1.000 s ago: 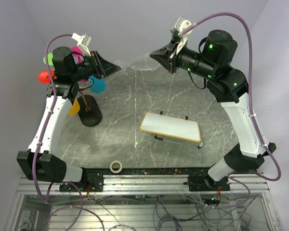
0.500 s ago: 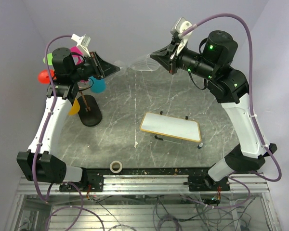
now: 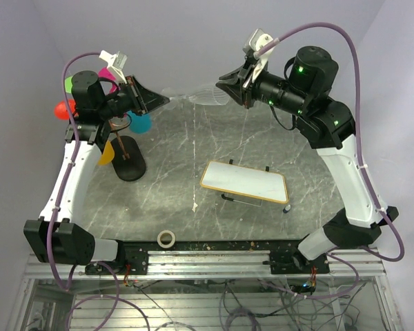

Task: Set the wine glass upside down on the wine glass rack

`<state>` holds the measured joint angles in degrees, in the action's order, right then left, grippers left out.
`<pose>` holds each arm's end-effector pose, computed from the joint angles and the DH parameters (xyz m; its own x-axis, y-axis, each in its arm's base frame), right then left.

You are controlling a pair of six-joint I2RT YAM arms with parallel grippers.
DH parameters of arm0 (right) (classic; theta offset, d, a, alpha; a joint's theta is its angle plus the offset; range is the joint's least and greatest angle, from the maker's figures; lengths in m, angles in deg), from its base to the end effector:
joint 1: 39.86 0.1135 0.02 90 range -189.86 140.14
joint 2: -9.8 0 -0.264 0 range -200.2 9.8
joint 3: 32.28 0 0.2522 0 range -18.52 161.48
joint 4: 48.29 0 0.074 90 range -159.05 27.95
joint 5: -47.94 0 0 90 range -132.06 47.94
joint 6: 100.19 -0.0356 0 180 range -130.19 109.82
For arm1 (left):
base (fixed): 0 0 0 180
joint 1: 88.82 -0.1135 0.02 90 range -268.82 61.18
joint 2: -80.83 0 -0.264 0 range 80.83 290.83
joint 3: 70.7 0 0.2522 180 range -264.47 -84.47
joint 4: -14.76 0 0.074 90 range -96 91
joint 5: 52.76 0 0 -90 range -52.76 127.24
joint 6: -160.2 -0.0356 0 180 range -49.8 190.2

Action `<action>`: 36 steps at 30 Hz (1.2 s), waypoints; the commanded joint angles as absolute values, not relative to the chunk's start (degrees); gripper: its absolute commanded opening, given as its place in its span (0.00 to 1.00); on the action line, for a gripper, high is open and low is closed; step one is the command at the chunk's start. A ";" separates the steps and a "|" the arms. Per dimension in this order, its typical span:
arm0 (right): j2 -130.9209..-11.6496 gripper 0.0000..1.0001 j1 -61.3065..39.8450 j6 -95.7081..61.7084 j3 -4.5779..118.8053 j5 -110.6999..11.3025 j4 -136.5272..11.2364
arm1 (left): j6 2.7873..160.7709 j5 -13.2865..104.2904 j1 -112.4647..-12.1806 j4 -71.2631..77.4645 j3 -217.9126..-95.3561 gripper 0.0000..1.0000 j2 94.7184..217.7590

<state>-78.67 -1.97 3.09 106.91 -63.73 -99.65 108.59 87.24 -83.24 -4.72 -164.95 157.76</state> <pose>0.2127 0.1822 0.5714 0.1895 -0.1231 -0.9741 -0.8411 0.4915 -0.2257 0.2938 -0.0561 0.4421 -0.5413 -0.3482 -0.7653 0.6229 0.4454 -0.6432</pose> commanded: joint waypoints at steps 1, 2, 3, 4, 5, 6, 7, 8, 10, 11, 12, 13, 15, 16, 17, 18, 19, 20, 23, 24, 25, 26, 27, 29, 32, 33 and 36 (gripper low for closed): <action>-76.86 0.26 -2.66 4.13 105.99 -63.39 -99.89 | 108.14 89.19 -84.14 -2.23 -165.41 0.07 154.80; -76.50 0.31 -2.93 4.26 105.76 -63.12 -99.96 | 107.90 88.89 -84.42 -2.57 -165.48 0.07 154.57; -76.20 0.36 -3.13 4.31 105.54 -63.03 -99.93 | 107.49 88.48 -84.69 -3.09 -165.64 0.07 154.42; -75.83 0.39 -3.55 4.37 105.31 -62.91 -100.07 | 107.06 88.15 -84.95 -3.75 -165.79 0.07 154.26; -75.43 0.43 -3.94 4.32 105.10 -62.91 -100.03 | 106.58 87.86 -85.39 -4.39 -165.99 0.07 154.03; -75.04 0.47 -4.34 4.32 104.96 -62.89 -100.02 | 106.12 87.67 -85.61 -4.61 -166.09 0.07 153.93; -74.61 0.50 -4.71 4.25 104.89 -63.01 -100.15 | 105.62 87.36 -85.92 -5.26 -166.30 0.07 153.83; -74.20 0.52 -5.18 4.21 104.84 -63.11 -100.19 | 104.84 86.85 -86.20 -6.09 -166.53 0.07 153.74; -73.34 0.55 -6.23 4.13 104.71 -63.68 -100.43 | 103.38 85.42 -86.74 -7.87 -167.29 0.07 153.61; -72.86 0.55 -6.86 4.14 104.56 -63.94 -100.55 | 102.83 84.88 -87.09 -8.61 -167.71 0.07 153.53; -72.40 0.56 -7.47 4.14 104.34 -64.33 -100.70 | 102.33 84.39 -87.48 -9.31 -168.11 0.07 153.40; -71.85 0.57 -8.12 4.14 104.04 -64.57 -100.80 | 101.77 83.84 -87.77 -10.09 -168.68 0.07 153.26; -70.71 0.58 -9.53 4.26 103.18 -64.81 -100.94 | 99.72 82.01 -87.98 -12.29 -169.96 0.07 152.96; -69.84 0.58 -10.29 4.43 102.50 -64.67 -100.92 | 97.21 80.84 -87.95 -13.80 -170.78 0.07 152.69; -69.16 0.59 -11.18 4.51 101.78 -64.31 -100.98 | 95.04 79.25 -87.94 -15.37 -171.64 0.07 152.39; -68.44 0.59 -12.15 4.65 101.01 -63.68 -100.83 | 91.94 77.30 -87.94 -17.52 -172.83 0.07 152.11; -67.78 0.59 -13.59 4.71 99.94 -62.96 -100.61 | 89.20 75.44 -87.94 -19.77 -174.08 0.07 151.88; -67.09 0.59 -14.52 4.75 98.81 -61.94 -100.04 | 86.20 73.04 -87.94 -22.37 -175.16 0.07 151.58; -65.29 0.60 -17.06 4.80 94.82 -58.21 -98.48 | 78.26 68.56 -87.90 -28.12 -178.68 0.07 151.21; -64.78 0.60 -17.78 4.90 93.19 -56.82 -97.85 | 76.10 67.56 -87.67 -29.88 -179.66 0.07 151.18; -64.27 0.60 -18.44 5.24 91.48 -55.43 -97.10 | 73.67 66.21 -87.37 -31.44 -181.22 0.07 151.15; -63.83 0.60 -19.09 5.70 89.68 -54.02 -96.38 | 71.26 64.78 -86.76 -33.21 -182.44 0.07 151.21; -63.41 0.60 -19.64 6.39 87.52 -52.50 -95.61 | 68.47 63.25 -85.98 -34.80 -183.54 0.07 151.27; -62.48 0.60 -20.94 8.52 82.13 -48.90 -93.90 | 63.71 59.49 -84.01 -37.52 -185.38 0.07 151.40; -61.41 0.60 -23.99 10.88 74.61 -47.38 -91.70 | 57.67 53.08 -80.83 -39.42 -186.27 0.07 150.88; -60.93 0.60 -25.01 11.34 72.23 -47.67 -90.96 | 55.78 50.98 -80.08 -39.63 -186.18 0.07 150.58; -59.53 0.60 -28.65 12.55 64.66 -49.56 -88.59 | 49.77 44.66 -77.78 -40.65 -185.86 0.07 149.81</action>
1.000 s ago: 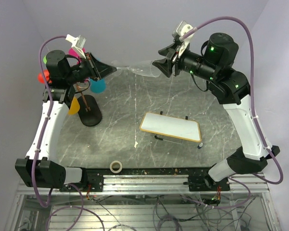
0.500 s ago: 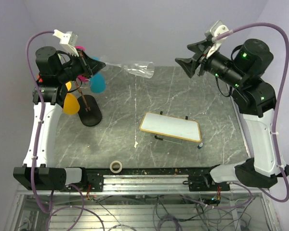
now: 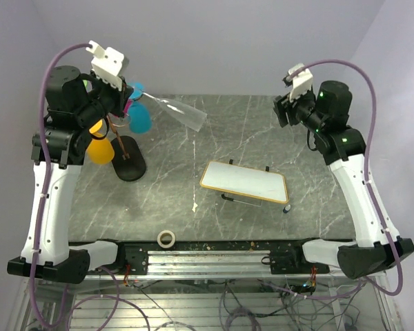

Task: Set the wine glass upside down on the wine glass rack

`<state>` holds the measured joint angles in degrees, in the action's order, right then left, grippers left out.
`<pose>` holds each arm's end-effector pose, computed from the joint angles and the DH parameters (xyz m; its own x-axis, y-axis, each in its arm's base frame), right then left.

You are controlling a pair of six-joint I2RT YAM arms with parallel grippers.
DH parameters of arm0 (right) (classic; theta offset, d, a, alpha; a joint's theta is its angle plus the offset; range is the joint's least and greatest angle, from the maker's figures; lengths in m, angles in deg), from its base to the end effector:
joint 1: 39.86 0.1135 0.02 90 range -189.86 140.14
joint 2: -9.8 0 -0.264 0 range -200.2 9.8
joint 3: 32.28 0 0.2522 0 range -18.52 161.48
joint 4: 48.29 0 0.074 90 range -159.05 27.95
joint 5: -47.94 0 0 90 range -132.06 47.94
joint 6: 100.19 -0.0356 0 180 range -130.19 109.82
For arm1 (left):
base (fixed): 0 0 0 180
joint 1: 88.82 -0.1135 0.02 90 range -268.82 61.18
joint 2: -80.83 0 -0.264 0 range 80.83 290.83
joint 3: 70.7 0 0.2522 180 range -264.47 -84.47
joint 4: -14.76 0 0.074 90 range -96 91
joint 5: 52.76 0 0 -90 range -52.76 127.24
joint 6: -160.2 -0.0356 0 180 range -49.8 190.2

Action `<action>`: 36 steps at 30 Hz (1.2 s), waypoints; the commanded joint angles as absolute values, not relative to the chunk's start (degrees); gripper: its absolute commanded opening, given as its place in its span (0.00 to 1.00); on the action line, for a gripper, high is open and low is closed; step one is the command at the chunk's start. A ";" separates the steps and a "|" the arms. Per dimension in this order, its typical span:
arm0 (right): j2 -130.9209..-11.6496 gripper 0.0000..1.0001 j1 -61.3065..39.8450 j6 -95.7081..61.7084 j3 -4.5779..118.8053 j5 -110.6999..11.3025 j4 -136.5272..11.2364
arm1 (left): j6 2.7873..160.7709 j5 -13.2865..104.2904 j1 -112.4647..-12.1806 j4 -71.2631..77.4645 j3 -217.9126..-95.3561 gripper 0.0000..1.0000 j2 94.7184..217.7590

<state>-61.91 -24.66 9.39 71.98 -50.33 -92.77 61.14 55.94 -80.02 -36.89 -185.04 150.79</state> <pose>0.2463 0.0722 0.4773 -0.0555 -0.3587 -0.9318 -0.4393 0.8468 -0.2999 0.2123 -0.0444 0.5243 -0.0512 0.1589 -0.9860 0.4732 0.8733 0.1161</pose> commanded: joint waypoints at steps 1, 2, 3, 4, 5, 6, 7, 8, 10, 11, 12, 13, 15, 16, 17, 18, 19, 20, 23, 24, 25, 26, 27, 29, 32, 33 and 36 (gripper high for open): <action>-59.11 0.60 -29.99 13.10 61.92 -50.45 -87.75 | 47.72 43.15 -77.13 -40.88 -185.51 0.07 149.56; -58.52 0.60 -31.37 13.71 58.92 -51.60 -86.60 | 45.58 41.87 -76.46 -41.00 -185.04 0.07 149.42; -58.01 0.60 -32.86 14.18 56.02 -52.52 -85.04 | 43.70 40.48 -75.74 -40.95 -184.42 0.07 149.17; -57.57 0.61 -34.28 14.32 53.31 -53.51 -84.09 | 42.08 39.51 -75.05 -41.05 -183.99 0.07 148.99; -57.36 0.61 -35.86 14.34 51.07 -55.59 -83.48 | 39.88 38.71 -74.24 -41.24 -183.45 0.07 148.81; -57.19 0.61 -37.30 14.23 48.80 -57.46 -83.28 | 38.39 38.05 -73.72 -41.39 -183.08 0.07 148.78; -57.04 0.61 -38.97 14.06 47.25 -59.45 -83.10 | 37.18 37.35 -73.30 -41.51 -182.82 0.07 148.71; -56.86 0.62 -40.14 13.93 45.71 -61.26 -82.92 | 36.09 36.34 -72.91 -41.62 -182.49 0.07 148.69; -56.43 0.63 -41.86 13.76 42.92 -64.47 -82.47 | 34.04 35.16 -72.44 -41.63 -181.85 0.07 148.41; -56.15 0.65 -42.55 13.42 41.44 -65.41 -81.94 | 32.99 34.46 -72.27 -41.44 -181.44 0.07 148.28; -55.91 0.66 -43.04 13.02 40.06 -66.38 -81.18 | 32.19 33.89 -72.15 -41.17 -180.98 0.07 148.09; -55.73 0.69 -43.57 12.68 39.28 -67.11 -80.83 | 31.20 33.32 -72.06 -41.04 -180.71 0.07 148.01; -55.55 0.76 -44.82 12.49 39.16 -68.34 -81.29 | 28.82 32.42 -71.80 -40.93 -180.18 0.07 148.03; -55.50 0.79 -45.36 12.35 37.97 -68.94 -81.55 | 27.45 32.00 -71.63 -40.88 -179.84 0.07 147.99; -55.42 0.83 -46.30 12.26 37.30 -69.63 -81.64 | 26.27 31.52 -71.48 -40.80 -179.54 0.07 148.05; -55.29 0.86 -47.02 12.21 36.84 -70.25 -81.57 | 25.25 30.92 -71.25 -40.88 -179.37 0.07 148.25; -55.27 0.89 -47.67 12.20 36.51 -70.73 -81.48 | 24.58 30.28 -71.06 -41.00 -179.43 0.07 148.63; -55.17 0.91 -48.28 12.04 36.09 -71.07 -81.32 | 24.06 29.29 -70.88 -41.05 -179.47 0.07 149.01; -55.37 0.95 -49.36 11.52 35.29 -71.47 -80.47 | 23.36 28.17 -70.36 -40.44 -179.39 0.07 149.90; -55.48 0.96 -49.67 11.32 35.19 -71.70 -80.39 | 23.28 27.80 -70.10 -40.40 -179.39 0.07 150.22; -55.66 0.96 -49.96 11.18 35.18 -72.02 -80.40 | 23.28 27.47 -69.96 -40.44 -179.39 0.07 150.52; -55.76 0.97 -50.23 11.12 35.06 -72.29 -80.33 | 23.07 27.02 -69.78 -40.53 -179.28 0.07 150.73; -55.90 0.97 -50.42 11.04 34.97 -72.56 -80.22 | 22.76 26.43 -69.60 -40.53 -179.03 0.07 150.93; -55.96 0.97 -50.81 10.86 34.68 -72.98 -79.91 | 21.60 24.55 -69.33 -40.06 -177.90 0.07 151.14; -56.43 0.98 -51.10 10.66 34.24 -73.46 -79.67 | 20.65 22.13 -69.27 -38.61 -176.20 0.07 151.37; -56.74 0.98 -51.17 10.65 34.28 -73.86 -79.85 | 20.82 21.93 -69.18 -38.18 -175.80 0.07 151.40; -57.37 0.98 -51.37 10.41 34.39 -75.06 -80.26 | 21.25 21.63 -69.13 -37.21 -174.74 0.07 151.66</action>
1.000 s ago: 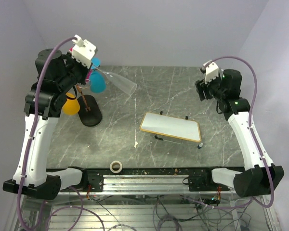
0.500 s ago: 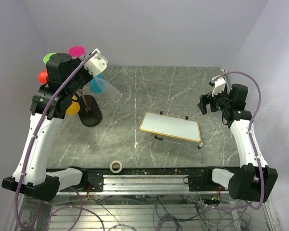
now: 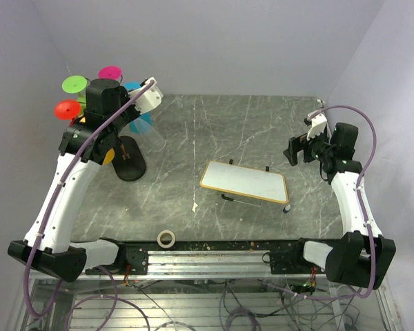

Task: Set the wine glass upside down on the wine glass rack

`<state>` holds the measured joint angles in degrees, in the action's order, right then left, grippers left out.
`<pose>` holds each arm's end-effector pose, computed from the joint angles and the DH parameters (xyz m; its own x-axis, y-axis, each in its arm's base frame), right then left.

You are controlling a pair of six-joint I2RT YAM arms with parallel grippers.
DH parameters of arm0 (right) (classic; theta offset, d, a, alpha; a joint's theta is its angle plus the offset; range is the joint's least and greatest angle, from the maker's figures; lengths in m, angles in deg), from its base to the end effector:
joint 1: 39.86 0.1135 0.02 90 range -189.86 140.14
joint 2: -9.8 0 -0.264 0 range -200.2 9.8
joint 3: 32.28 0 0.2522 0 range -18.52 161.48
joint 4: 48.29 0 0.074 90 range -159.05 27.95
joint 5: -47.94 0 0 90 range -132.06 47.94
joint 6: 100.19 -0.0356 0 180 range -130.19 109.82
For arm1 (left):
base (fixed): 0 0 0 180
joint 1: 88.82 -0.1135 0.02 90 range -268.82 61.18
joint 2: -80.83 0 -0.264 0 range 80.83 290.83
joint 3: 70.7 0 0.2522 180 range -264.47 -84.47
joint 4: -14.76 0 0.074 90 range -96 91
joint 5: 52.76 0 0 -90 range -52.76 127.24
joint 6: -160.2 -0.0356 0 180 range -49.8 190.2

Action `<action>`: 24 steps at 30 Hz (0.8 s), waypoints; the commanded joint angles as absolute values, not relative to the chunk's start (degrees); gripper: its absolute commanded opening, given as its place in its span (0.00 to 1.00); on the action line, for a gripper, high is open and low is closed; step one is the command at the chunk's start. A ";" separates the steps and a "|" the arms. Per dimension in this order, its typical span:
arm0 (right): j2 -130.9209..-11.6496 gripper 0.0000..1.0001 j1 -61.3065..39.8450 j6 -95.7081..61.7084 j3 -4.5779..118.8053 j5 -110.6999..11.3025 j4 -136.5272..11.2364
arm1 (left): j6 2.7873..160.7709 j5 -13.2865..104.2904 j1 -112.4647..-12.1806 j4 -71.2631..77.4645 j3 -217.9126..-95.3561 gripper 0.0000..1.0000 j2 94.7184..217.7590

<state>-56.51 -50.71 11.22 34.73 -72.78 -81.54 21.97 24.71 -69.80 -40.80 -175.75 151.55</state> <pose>0.2532 -0.0300 0.3021 -0.3966 -0.2435 -0.8851 -0.4360 0.8985 -0.0518 0.2317 -0.0717 0.4655 -0.1334 0.8161 -0.5623 0.3399 0.5707 0.7475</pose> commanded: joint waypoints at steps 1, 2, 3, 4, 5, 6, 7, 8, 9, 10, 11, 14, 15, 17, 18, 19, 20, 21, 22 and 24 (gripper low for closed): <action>-57.45 0.98 -51.45 10.40 34.43 -75.45 -80.33 | 21.29 21.37 -69.06 -37.04 -174.50 0.07 151.81; -57.51 0.98 -51.52 10.34 34.40 -75.72 -80.35 | 21.33 20.93 -69.05 -36.86 -174.21 0.07 151.96; -57.52 0.99 -51.54 10.33 34.39 -75.80 -80.30 | 21.32 20.49 -69.05 -36.68 -173.85 0.07 152.06; -57.40 0.99 -51.55 10.27 34.36 -75.88 -80.20 | 21.26 20.05 -69.05 -36.49 -173.51 0.07 152.11; -57.30 0.99 -51.61 10.23 34.23 -75.89 -80.14 | 21.10 19.57 -68.96 -36.37 -173.24 0.07 152.18; -57.27 0.99 -51.64 10.21 34.22 -75.96 -80.14 | 21.05 19.01 -68.96 -36.17 -172.88 0.07 152.26; -57.27 0.99 -51.64 10.24 34.21 -75.99 -80.23 | 21.14 18.37 -68.96 -36.04 -172.70 0.07 152.38; -57.25 0.99 -51.71 10.29 34.21 -76.03 -80.24 | 21.15 17.63 -68.96 -36.01 -172.51 0.07 152.44; -57.23 0.99 -51.73 10.37 34.21 -75.99 -80.23 | 21.16 17.28 -68.98 -36.13 -172.33 0.07 152.44; -57.24 0.99 -51.70 10.43 34.15 -75.98 -80.20 | 21.08 17.13 -68.96 -36.52 -172.21 0.07 152.42; -57.18 0.99 -51.72 10.51 34.08 -75.98 -80.10 | 20.96 17.08 -68.96 -36.95 -172.18 0.07 152.31; -57.23 1.00 -51.79 10.58 34.08 -75.92 -80.19 | 20.50 16.75 -68.96 -37.30 -171.41 0.07 151.11; -57.27 1.00 -51.81 10.56 34.13 -75.90 -80.24 | 20.38 16.54 -68.96 -37.43 -171.28 0.07 150.83; -57.28 1.00 -51.85 10.48 34.13 -75.98 -80.23 | 20.15 16.19 -68.96 -38.05 -170.83 0.07 150.18; -57.20 1.00 -51.82 10.47 34.05 -75.98 -80.12 | 19.99 16.05 -68.96 -38.37 -170.66 0.07 149.94; -57.25 1.00 -51.86 10.45 33.96 -76.07 -80.01 | 19.73 15.90 -68.96 -38.56 -170.42 0.07 149.64; -57.31 1.00 -51.88 10.43 33.95 -76.09 -80.09 | 19.55 15.68 -68.96 -38.85 -170.16 0.07 149.45; -57.27 1.00 -51.90 10.39 33.95 -76.14 -80.09 | 19.35 15.58 -68.96 -39.00 -170.04 0.07 149.29; -57.27 1.00 -51.90 10.45 33.95 -76.16 -80.15 | 19.20 15.47 -69.00 -39.32 -169.92 0.07 149.11; -57.27 1.00 -51.96 10.46 33.95 -76.03 -80.03 | 18.86 15.70 -68.98 -39.93 -170.02 0.07 148.75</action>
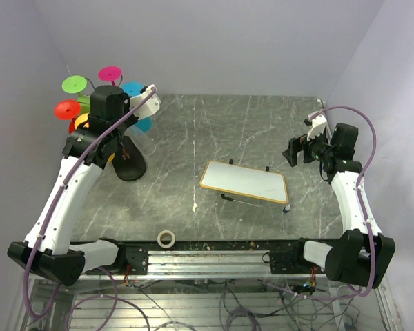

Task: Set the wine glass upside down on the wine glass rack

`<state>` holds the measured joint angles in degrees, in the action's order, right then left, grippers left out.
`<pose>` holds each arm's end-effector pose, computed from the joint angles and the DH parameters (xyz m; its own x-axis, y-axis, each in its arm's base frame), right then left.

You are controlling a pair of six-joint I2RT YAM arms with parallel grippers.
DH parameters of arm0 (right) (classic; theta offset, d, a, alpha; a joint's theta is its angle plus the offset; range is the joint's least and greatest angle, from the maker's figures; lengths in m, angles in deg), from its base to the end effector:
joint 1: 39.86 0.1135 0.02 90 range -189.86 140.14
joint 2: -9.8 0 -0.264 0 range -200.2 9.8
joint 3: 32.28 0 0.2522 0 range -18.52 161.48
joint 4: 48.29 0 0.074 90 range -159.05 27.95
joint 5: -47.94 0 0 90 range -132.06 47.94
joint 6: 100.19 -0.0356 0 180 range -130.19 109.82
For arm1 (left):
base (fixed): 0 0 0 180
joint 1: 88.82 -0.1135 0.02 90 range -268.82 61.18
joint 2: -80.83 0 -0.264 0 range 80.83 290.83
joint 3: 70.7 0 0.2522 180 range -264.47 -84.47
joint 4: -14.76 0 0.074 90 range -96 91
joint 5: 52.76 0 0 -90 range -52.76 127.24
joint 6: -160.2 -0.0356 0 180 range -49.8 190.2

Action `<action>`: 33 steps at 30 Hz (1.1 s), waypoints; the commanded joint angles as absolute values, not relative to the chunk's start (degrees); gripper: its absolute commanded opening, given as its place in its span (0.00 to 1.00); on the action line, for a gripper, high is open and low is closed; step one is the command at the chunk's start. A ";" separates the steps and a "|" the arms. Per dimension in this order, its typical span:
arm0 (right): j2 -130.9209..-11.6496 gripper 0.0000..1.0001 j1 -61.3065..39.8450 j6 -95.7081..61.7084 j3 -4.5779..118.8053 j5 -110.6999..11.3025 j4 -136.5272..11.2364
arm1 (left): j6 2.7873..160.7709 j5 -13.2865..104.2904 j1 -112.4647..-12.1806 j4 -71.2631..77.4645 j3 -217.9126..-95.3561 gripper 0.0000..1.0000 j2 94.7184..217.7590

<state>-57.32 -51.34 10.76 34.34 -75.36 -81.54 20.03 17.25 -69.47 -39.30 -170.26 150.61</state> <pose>0.2546 -0.0318 0.2969 -0.4080 -0.2221 -0.8856 -0.4571 0.8893 -0.0124 0.2358 -0.0699 0.4423 -0.2352 0.8475 -0.4759 0.3091 0.5294 0.7901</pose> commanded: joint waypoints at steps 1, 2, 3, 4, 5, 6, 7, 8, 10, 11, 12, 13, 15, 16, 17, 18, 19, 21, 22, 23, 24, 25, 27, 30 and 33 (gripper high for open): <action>-57.33 1.00 -51.98 10.41 33.87 -75.99 -80.05 | 18.56 16.04 -68.96 -40.74 -170.13 0.07 148.58; -57.35 1.00 -51.99 10.45 33.86 -75.98 -80.02 | 18.07 16.52 -68.96 -41.42 -170.37 0.07 148.41; -57.36 1.00 -52.06 10.47 33.86 -76.05 -80.04 | 17.74 17.08 -68.96 -42.10 -170.63 0.07 148.27; -57.43 1.00 -52.10 10.40 33.86 -76.19 -80.02 | 17.58 17.52 -68.96 -42.66 -170.82 0.07 148.10; -57.52 1.00 -52.15 10.33 33.86 -76.31 -80.04 | 17.48 17.81 -68.96 -43.08 -171.00 0.07 147.95; -57.57 1.00 -52.24 10.22 33.86 -76.48 -80.14 | 17.47 18.08 -68.96 -43.43 -171.12 0.07 147.83; -57.61 1.00 -52.33 10.26 33.86 -76.53 -80.11 | 17.42 18.26 -68.96 -43.73 -171.20 0.07 147.73; -57.62 1.00 -52.38 10.21 33.86 -76.51 -80.15 | 17.32 18.44 -68.96 -44.05 -171.33 0.07 147.64; -57.62 1.00 -52.47 10.08 33.80 -76.47 -79.95 | 16.85 18.99 -68.96 -44.86 -171.59 0.07 147.47; -57.61 1.00 -52.51 9.99 33.78 -76.43 -79.84 | 16.54 19.35 -68.96 -45.26 -171.69 0.07 147.40; -57.60 1.00 -52.60 9.97 33.77 -76.50 -79.83 | 16.10 19.77 -68.96 -45.74 -171.80 0.07 147.33; -57.63 1.00 -52.60 9.95 33.77 -76.54 -79.84 | 15.66 20.24 -68.96 -46.17 -171.90 0.07 147.28; -57.70 1.00 -52.69 10.00 33.77 -76.64 -79.83 | 15.25 21.24 -68.96 -46.66 -171.96 0.07 147.21; -57.71 1.00 -52.69 9.95 33.77 -76.65 -79.91 | 15.00 21.73 -68.96 -46.86 -171.94 0.07 147.12; -57.74 1.00 -52.69 10.01 33.77 -76.60 -79.90 | 14.82 22.31 -68.96 -47.05 -171.92 0.07 147.10; -57.79 1.00 -52.69 10.02 33.77 -76.56 -79.83 | 14.67 22.69 -68.96 -47.23 -171.92 0.07 147.15; -57.77 1.00 -52.69 10.06 33.70 -76.52 -79.84 | 14.58 22.96 -68.96 -47.32 -171.96 0.07 147.10; -57.90 1.00 -52.77 10.06 33.60 -76.52 -79.84 | 14.53 23.37 -68.96 -47.58 -172.09 0.07 147.11; -58.00 1.00 -52.80 10.09 33.68 -76.60 -79.86 | 14.44 23.50 -68.98 -47.65 -172.17 0.07 147.03; -58.16 1.00 -52.78 10.04 33.76 -76.61 -79.97 | 14.40 23.69 -69.02 -47.82 -172.32 0.07 146.97; -58.27 1.00 -52.78 10.03 33.84 -76.60 -80.00 | 14.27 23.93 -68.97 -48.06 -172.49 0.07 146.94; -58.31 1.00 -52.82 10.05 33.86 -76.68 -80.14 | 14.18 24.07 -68.96 -48.26 -172.64 0.07 146.90; -58.41 1.00 -52.86 9.95 33.86 -76.69 -80.16 | 14.06 24.58 -68.98 -48.66 -172.93 0.07 146.88; -58.34 1.00 -52.87 9.97 33.81 -76.64 -80.01 | 13.87 25.46 -68.96 -49.07 -173.38 0.07 146.75; -58.34 1.00 -52.91 9.95 33.77 -76.60 -80.01 | 13.95 26.26 -68.96 -49.35 -173.90 0.07 146.72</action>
<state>-58.28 -52.31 10.17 34.28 -75.99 -81.51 14.48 23.98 -69.47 -48.63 -171.38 147.97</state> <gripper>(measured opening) 0.996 0.072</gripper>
